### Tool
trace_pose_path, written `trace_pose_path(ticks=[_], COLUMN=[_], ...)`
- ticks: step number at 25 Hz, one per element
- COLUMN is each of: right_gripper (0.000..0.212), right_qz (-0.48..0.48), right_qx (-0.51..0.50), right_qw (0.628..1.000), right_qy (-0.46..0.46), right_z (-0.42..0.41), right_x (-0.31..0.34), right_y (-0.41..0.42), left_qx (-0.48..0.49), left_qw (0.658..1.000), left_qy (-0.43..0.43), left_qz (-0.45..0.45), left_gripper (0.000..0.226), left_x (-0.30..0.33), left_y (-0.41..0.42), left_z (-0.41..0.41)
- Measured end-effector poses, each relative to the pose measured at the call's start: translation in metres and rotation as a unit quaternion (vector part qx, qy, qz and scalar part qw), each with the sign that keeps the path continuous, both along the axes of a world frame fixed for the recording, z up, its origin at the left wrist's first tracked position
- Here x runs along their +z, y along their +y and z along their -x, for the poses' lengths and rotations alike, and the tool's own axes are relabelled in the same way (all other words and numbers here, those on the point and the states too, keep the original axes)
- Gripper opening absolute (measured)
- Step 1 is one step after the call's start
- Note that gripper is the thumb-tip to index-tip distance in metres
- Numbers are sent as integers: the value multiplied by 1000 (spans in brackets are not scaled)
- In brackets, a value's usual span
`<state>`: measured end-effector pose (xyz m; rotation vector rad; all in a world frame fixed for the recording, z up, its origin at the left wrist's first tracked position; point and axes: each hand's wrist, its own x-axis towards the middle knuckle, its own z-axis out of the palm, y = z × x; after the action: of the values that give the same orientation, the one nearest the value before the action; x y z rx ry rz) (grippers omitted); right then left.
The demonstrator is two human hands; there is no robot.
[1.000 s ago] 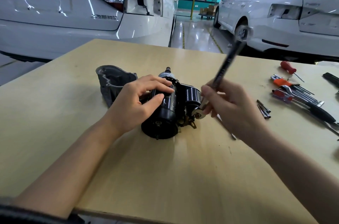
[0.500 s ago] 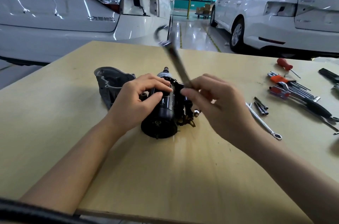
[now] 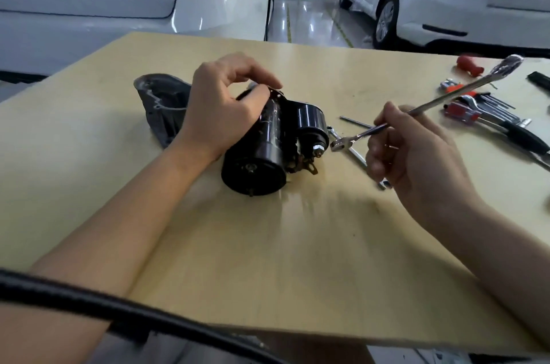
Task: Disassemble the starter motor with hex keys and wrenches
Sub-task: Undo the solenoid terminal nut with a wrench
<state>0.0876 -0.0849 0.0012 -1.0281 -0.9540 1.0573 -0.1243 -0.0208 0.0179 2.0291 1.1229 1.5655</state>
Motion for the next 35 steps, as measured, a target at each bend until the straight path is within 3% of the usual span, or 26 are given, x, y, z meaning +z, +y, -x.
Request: trace_pose_path(ticks=[6,16,18,20,23,25,27,29,31,35], right_gripper=[25,27,28,27,27,31,32,31,32,30], right_qz=[-26,10,-5,-43,-117,-165,-194,-202,-222,-212], right_qx=[10,51,53,50,46,42,50,64,71,-43], right_qw=[1000,999,998,991,946,879,784,732,756,895], right_qy=[-7,6,-27,-115,-300,-446,-588,-647,-611,-390], right_z=[8,8,8,12,27,42,59,68,63,36], right_x=[-4,-6,-3,6,23,32,35,33,30,21], right_y=[-1,-1,0,3,12,18,20,18,15,5], left_qx=[-48,-58,-61,-63,-61,-65,-78,-83,-76,-58], left_qw=[998,997,997,997,997,997,992,989,990,992], left_qy=[29,34,32,30,22,-7,-42,-51,-53,-44], left_qz=[18,26,30,35,41,50,86,111,110,104], left_gripper=[20,21,21,22,21,21,25,28,28,24], left_x=[-3,-3,-3,-4,-5,-6,-7,-8,-9,-8], left_y=[2,2,3,4,3,6,8,11,12,10], left_z=[1,1,2,2,1,1,2,3,4,3])
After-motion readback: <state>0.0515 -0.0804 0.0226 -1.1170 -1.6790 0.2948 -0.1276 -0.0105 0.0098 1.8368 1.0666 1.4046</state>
